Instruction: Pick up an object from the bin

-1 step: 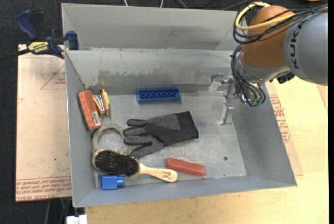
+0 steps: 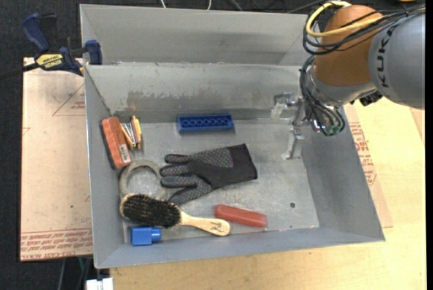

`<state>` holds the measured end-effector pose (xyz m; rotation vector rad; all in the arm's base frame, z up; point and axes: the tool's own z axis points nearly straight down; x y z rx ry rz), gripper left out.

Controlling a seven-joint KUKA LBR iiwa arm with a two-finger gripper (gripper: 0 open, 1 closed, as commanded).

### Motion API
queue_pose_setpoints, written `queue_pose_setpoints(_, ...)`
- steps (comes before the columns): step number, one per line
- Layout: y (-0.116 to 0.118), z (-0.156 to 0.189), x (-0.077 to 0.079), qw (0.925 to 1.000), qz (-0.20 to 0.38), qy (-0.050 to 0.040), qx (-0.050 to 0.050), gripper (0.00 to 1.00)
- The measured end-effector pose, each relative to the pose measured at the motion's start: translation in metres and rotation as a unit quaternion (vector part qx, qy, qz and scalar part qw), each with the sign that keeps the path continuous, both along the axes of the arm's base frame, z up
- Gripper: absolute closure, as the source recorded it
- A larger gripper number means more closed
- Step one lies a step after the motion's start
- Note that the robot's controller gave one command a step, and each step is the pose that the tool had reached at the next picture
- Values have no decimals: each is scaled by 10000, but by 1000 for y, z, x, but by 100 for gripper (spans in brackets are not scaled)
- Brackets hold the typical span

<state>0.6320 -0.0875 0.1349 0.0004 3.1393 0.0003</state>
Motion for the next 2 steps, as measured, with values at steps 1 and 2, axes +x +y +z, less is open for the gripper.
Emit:
queue_pose_setpoints(1, 61, -34, -7, 9967, 812, -3, 3, 0)
queue_pose_setpoints(2, 86, -16, -27, 10000, -71, -17, -5, 0)
